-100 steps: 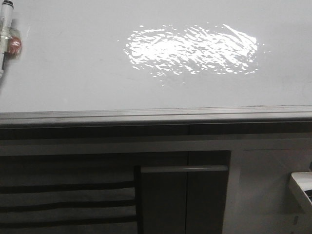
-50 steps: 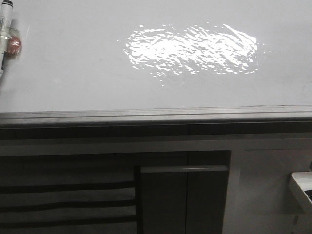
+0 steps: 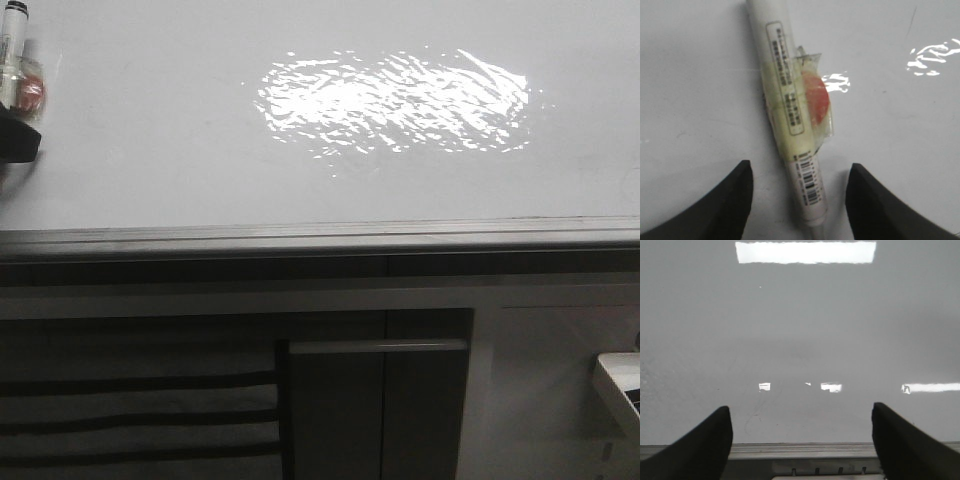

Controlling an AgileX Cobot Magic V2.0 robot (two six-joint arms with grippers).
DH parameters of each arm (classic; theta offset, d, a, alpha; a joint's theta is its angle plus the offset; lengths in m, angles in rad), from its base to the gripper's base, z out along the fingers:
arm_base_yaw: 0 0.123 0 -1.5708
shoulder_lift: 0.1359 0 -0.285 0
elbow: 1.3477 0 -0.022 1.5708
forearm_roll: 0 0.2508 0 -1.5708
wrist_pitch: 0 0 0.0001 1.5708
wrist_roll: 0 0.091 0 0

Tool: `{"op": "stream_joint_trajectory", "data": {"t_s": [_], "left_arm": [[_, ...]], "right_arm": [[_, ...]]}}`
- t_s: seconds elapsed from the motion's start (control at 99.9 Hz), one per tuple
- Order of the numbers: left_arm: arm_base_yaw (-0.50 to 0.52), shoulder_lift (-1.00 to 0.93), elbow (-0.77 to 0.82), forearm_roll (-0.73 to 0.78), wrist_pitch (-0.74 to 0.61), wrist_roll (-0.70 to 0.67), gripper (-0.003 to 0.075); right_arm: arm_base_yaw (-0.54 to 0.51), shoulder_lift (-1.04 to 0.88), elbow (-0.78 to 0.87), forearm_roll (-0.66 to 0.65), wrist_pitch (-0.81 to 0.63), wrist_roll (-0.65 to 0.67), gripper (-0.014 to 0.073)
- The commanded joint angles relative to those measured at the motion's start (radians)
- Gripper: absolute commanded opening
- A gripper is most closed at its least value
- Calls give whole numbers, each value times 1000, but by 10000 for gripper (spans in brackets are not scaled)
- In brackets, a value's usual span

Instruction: Write number 9 on whiteboard

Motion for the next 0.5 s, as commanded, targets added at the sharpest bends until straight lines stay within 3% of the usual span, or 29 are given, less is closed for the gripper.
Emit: {"op": "stream_joint_trajectory", "data": {"t_s": [0.0, 0.2, 0.49], "left_arm": [[-7, -2, -30, 0, -65, -1, 278], [-7, -3, -30, 0, -65, -1, 125], [-7, -33, -30, 0, -45, -1, 16]], "right_arm": [[2, 14, -26, -14, -77, -7, 511], [2, 14, -26, -14, -77, -7, 511], [2, 14, -26, -14, -97, -7, 511]]}}
